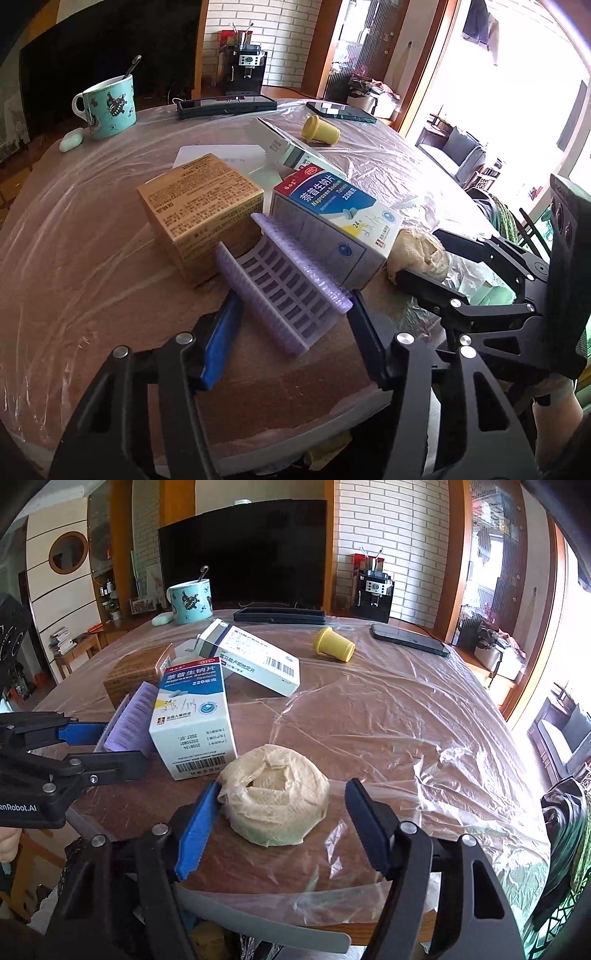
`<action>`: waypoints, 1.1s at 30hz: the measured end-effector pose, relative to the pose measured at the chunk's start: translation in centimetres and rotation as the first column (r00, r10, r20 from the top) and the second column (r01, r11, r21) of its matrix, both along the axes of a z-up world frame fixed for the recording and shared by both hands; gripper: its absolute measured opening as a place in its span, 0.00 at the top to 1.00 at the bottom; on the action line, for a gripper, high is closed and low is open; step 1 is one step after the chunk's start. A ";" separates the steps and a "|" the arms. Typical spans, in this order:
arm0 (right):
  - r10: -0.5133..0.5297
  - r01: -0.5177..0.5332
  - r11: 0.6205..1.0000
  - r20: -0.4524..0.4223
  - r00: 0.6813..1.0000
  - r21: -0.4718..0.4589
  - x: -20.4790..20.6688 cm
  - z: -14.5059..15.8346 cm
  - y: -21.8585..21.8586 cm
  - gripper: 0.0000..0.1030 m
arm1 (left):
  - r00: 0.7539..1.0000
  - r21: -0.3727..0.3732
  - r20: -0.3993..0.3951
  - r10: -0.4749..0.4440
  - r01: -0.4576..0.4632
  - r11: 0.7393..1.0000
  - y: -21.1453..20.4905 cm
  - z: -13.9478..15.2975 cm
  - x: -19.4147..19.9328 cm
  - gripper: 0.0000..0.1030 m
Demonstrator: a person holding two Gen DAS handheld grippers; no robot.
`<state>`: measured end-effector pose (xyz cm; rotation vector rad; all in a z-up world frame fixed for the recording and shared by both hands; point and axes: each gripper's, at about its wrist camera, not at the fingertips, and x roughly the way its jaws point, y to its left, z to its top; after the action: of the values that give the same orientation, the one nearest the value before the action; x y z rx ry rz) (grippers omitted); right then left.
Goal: Collect trash
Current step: 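Grasp the lavender plastic rack with the left tool while the right tool grasps the tissue roll, then carry the rack and tissue roll over the black bin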
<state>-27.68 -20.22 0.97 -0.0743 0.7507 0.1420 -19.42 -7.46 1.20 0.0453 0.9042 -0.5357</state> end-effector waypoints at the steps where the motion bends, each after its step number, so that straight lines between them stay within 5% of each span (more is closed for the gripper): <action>1: -0.001 0.001 1.000 0.001 1.000 0.006 0.0 0.0 0.0 0.32 | 1.000 0.001 0.004 -0.003 0.003 1.000 0.1 0.0 -0.1 0.42; 5: -0.001 0.001 1.000 -0.013 1.000 0.008 0.2 -0.2 0.3 0.31 | 1.000 0.004 0.005 -0.005 0.005 1.000 0.3 0.1 0.0 0.40; 8: 0.000 0.001 1.000 -0.024 1.000 0.017 0.4 -0.5 0.3 0.31 | 1.000 0.005 0.015 0.000 0.000 1.000 0.0 0.2 0.2 0.27; 14: 0.005 -0.005 1.000 -0.023 1.000 0.007 0.7 -0.6 0.7 0.33 | 1.000 0.022 0.004 0.000 0.000 1.000 -0.7 -0.3 0.6 0.26; 17: 0.006 -0.006 1.000 -0.017 1.000 0.009 0.6 -0.5 0.7 0.46 | 1.000 0.034 0.010 0.000 0.000 0.999 -0.9 -0.5 0.5 0.32; 19: 0.011 -0.011 1.000 -0.014 1.000 0.024 0.5 -0.5 0.5 0.49 | 1.000 0.047 0.020 0.004 -0.005 0.999 -0.8 -0.5 0.5 0.44; 22: 0.017 -0.017 0.999 -0.011 1.000 0.045 0.4 -0.4 0.3 0.49 | 1.000 0.021 0.018 0.010 -0.011 1.000 -0.2 -0.4 0.4 0.48; 33: 0.017 -0.018 0.996 0.010 1.000 0.087 -0.3 0.5 0.3 0.50 | 0.999 -0.046 0.038 0.001 0.000 0.999 1.5 0.3 -0.9 0.49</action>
<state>-27.93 -19.96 1.44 0.0013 0.7339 0.1912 -20.34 -5.96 1.54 0.0133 0.8544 -0.5533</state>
